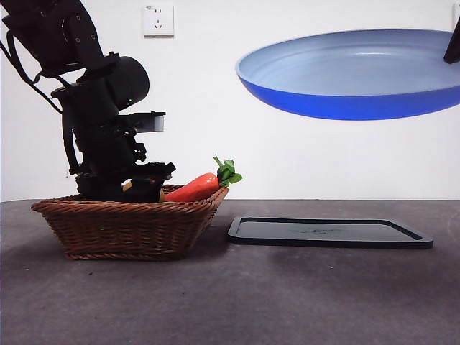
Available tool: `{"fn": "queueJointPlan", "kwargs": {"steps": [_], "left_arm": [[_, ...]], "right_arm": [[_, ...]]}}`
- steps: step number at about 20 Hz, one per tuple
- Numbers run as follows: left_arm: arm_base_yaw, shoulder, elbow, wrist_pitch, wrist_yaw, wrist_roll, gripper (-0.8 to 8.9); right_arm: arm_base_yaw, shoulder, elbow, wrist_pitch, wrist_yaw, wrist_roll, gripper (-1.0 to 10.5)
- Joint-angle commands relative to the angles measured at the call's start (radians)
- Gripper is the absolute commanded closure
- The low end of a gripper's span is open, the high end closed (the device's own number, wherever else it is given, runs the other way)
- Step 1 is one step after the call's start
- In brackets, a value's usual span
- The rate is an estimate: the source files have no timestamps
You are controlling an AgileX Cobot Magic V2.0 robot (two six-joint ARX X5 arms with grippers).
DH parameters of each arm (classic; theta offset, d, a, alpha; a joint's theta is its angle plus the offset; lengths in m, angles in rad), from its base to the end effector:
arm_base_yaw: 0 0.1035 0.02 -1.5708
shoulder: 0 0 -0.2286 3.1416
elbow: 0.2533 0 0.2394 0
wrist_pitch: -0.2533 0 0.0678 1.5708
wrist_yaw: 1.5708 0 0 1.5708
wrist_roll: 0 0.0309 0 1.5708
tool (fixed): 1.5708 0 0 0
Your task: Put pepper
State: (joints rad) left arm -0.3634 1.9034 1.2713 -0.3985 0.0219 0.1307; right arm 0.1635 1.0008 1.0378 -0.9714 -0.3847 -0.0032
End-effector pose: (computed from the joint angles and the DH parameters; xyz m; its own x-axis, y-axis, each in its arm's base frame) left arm 0.3436 -0.1314 0.1464 0.4728 -0.2032 -0.8574 0.4673 0.8828 0.0484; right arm 0.1790 0.0413 0.2869 0.4824 0.4599 -0.7455 -0.3735 0.8778 0.2999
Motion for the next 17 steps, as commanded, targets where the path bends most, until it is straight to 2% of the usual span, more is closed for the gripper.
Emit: {"fn": "queueJointPlan", "kwargs": {"steps": [1, 4, 11, 17], "left_arm": [[-0.010, 0.032, 0.016, -0.010, -0.022, -0.004, 6.49], [-0.011, 0.032, 0.016, -0.015, -0.022, -0.016, 7.04], [-0.013, 0.011, 0.020, -0.054, -0.018, -0.034, 7.05], [-0.030, -0.124, 0.020, -0.079, -0.014, -0.033, 7.05]], "right_arm": [[0.002, 0.004, 0.014, 0.013, -0.007, 0.005, 9.4], [0.001, 0.004, 0.014, 0.013, -0.006, 0.003, 9.4], [0.001, 0.004, 0.014, 0.013, -0.006, 0.003, 9.4], [0.001, 0.009, 0.014, 0.021, -0.006, 0.007, 9.4]]}}
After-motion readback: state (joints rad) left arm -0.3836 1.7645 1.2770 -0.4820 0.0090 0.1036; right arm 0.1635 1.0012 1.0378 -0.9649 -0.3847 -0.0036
